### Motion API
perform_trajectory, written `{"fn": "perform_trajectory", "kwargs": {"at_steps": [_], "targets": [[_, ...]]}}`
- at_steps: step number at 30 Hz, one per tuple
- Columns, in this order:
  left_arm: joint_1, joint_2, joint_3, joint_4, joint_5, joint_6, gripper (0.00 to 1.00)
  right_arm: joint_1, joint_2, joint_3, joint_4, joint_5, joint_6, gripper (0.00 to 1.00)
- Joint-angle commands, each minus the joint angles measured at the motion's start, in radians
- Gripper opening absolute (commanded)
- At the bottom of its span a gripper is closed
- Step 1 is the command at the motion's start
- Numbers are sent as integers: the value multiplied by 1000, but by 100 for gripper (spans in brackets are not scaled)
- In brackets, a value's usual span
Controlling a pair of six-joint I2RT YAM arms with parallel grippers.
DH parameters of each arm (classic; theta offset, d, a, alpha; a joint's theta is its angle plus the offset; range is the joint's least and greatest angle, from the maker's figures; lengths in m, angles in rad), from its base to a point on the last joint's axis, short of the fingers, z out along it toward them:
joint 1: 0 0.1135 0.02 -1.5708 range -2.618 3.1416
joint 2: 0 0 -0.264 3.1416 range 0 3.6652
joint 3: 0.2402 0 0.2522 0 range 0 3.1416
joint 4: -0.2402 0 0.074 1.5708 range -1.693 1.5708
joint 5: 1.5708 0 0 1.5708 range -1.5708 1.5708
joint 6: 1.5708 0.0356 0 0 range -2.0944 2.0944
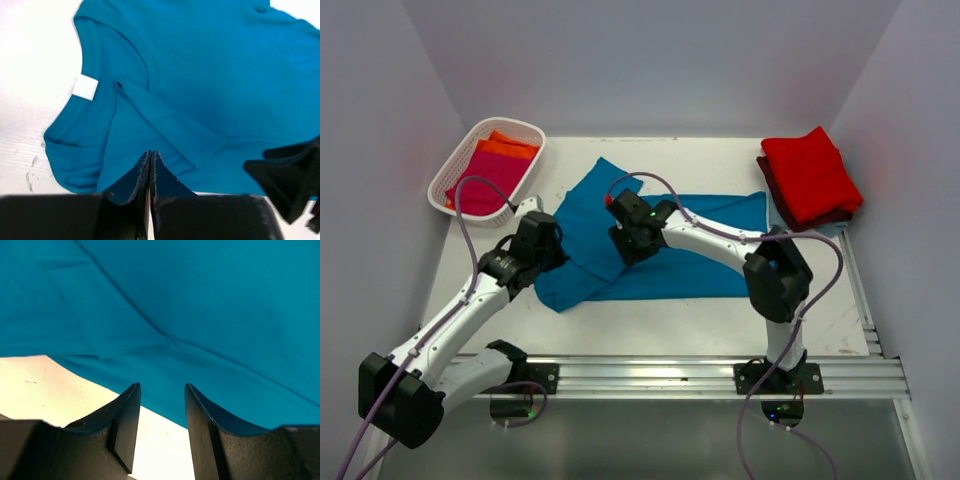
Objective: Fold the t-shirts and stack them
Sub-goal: Fold the flattened tshirt in 1/3 of the way
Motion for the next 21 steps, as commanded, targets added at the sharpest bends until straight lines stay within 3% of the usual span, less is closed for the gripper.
{"fn": "perform_trajectory", "kwargs": {"at_steps": [1, 9, 21], "targets": [[0, -29, 27, 102, -72, 23, 5, 49, 54, 145, -91, 21, -44, 45], [6, -60, -3, 131, -71, 9, 5, 131, 207, 303, -161, 58, -65, 45], [19, -95, -42, 128, -66, 1, 5, 151, 278, 356, -186, 46, -65, 45]]}}
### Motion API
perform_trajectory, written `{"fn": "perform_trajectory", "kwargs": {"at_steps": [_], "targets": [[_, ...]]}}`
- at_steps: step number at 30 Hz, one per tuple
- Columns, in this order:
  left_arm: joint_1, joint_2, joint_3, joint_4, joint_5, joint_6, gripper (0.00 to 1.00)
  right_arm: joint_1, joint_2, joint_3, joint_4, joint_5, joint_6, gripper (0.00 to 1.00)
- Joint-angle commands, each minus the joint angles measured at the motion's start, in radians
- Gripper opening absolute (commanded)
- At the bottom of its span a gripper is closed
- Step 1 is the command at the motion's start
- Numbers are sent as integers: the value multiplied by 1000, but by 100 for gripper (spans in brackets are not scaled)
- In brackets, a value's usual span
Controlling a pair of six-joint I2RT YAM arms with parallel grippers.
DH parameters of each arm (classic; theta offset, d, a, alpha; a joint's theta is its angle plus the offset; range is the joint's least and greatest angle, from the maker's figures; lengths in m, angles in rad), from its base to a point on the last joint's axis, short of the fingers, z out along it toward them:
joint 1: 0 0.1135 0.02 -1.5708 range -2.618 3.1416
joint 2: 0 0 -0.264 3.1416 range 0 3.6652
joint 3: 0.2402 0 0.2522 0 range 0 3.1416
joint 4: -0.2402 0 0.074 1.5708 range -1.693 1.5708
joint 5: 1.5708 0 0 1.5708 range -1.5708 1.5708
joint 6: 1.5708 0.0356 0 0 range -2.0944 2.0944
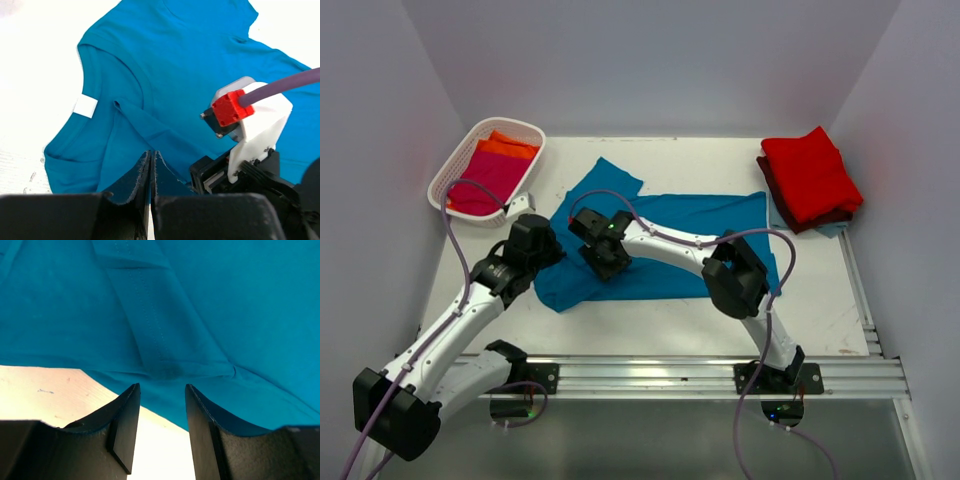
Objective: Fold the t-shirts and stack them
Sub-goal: Fold the flattened tshirt in 1/3 of the way
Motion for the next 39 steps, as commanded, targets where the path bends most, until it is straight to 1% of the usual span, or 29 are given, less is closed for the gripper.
{"fn": "perform_trajectory", "kwargs": {"at_steps": [1, 5, 14, 20, 22, 32, 39], "targets": [[9, -21, -9, 44, -16, -3, 5, 3, 22, 57, -30, -9, -21, 45], [10, -26, -14, 41, -16, -2, 5, 4, 46, 89, -34, -29, -19, 45], [18, -23, -20, 42, -13, -3, 5, 3, 85, 105, -26, -35, -15, 43], [21, -18, -21, 44, -8, 0, 5, 4, 105, 88, -18, -41, 5, 33], [24, -17, -23, 45, -6, 0, 5, 4, 100, 75, -7, -37, 10, 26], [27, -18, -26, 42, 1, 1, 5, 4, 85, 55, 2, -18, 25, 10], [29, -26, -24, 36, 9, 0, 4, 4, 46, 52, -9, -15, 24, 5]]}}
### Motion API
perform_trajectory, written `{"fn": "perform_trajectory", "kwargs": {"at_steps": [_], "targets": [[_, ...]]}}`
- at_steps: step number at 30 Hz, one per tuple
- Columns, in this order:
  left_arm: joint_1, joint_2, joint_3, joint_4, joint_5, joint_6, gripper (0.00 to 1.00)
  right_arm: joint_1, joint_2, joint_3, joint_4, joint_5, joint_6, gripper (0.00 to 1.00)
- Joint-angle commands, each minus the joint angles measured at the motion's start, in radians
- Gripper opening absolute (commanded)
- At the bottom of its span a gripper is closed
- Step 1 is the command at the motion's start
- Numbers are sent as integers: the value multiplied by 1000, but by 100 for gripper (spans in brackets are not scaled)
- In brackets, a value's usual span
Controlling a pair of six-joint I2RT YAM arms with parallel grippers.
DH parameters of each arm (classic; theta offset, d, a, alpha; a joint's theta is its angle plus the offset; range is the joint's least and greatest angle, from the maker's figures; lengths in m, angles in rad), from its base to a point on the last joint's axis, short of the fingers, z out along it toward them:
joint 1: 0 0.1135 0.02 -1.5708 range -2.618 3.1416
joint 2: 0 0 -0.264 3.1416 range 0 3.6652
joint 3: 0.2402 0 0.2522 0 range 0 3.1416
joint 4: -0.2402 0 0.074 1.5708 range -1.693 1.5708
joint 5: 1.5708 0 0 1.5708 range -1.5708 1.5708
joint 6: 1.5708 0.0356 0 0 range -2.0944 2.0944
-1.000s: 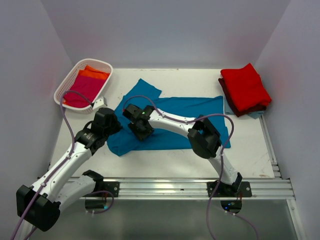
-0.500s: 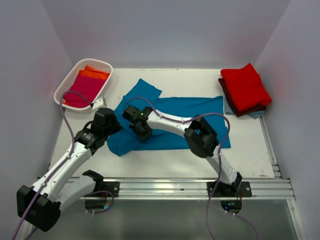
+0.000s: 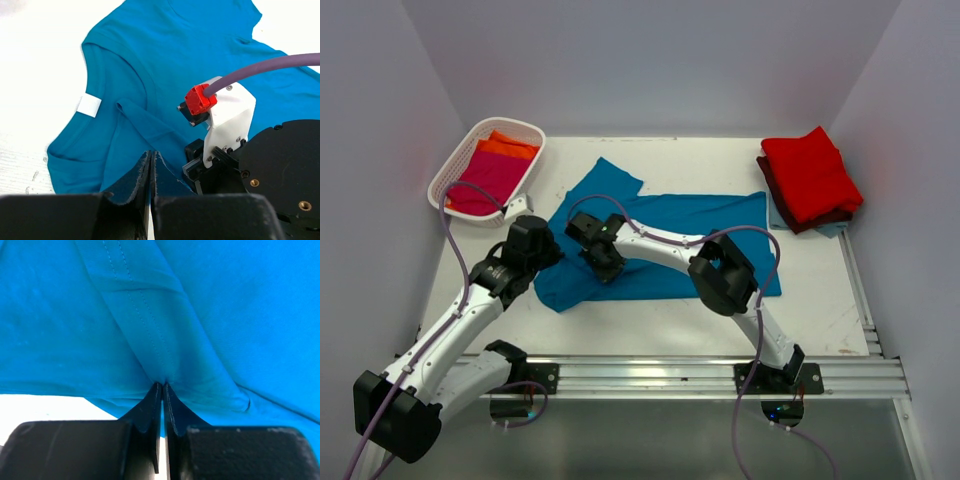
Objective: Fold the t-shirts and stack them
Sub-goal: Fold the flattened tshirt in 1/3 of the way
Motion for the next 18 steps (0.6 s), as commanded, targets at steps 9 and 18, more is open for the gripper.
{"fn": "perform_trajectory", "kwargs": {"at_steps": [9, 18], "targets": [[11, -9, -2, 27, 10, 3, 4, 0, -103, 22, -23, 50, -28, 4], [11, -9, -5, 21, 15, 0, 3, -46, -60, 64, -37, 105, -28, 3]]}}
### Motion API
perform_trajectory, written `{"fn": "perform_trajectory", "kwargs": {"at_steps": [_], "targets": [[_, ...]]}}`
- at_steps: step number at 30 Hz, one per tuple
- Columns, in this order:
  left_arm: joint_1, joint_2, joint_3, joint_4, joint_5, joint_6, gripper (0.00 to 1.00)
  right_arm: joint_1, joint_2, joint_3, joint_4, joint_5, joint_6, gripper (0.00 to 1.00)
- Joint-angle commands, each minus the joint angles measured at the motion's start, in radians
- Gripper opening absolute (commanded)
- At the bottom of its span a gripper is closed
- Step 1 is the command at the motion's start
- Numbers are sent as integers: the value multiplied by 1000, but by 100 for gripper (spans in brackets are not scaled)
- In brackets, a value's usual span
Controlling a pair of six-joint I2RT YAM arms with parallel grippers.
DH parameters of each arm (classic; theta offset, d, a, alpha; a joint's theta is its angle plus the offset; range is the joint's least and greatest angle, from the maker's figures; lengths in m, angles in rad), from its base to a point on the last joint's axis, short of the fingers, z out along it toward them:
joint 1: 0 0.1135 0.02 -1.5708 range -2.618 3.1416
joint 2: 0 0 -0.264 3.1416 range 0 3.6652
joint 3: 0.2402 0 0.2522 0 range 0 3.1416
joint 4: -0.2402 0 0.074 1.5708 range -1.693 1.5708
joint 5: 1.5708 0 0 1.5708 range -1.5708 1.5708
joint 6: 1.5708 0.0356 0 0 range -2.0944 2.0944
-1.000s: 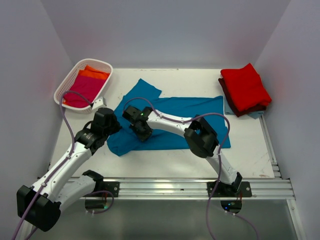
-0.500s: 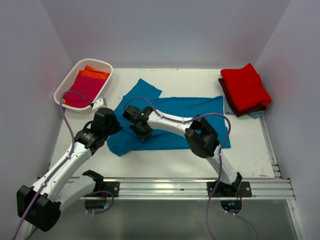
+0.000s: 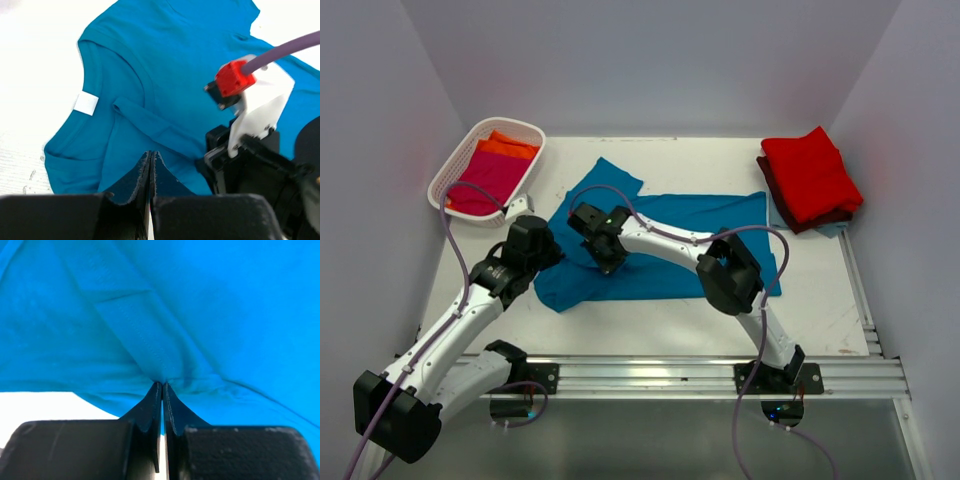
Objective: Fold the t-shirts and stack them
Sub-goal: Fold the flattened tshirt in 1/3 of the way
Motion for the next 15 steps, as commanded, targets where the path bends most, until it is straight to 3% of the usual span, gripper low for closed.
{"fn": "perform_trajectory", "kwargs": {"at_steps": [1, 15], "targets": [[11, -6, -7, 23, 0, 0, 3, -33, -18, 59, -22, 58, -11, 3], [11, 20, -10, 37, 17, 6, 1, -134, 91, 143, 13, 17, -8, 3]]}}
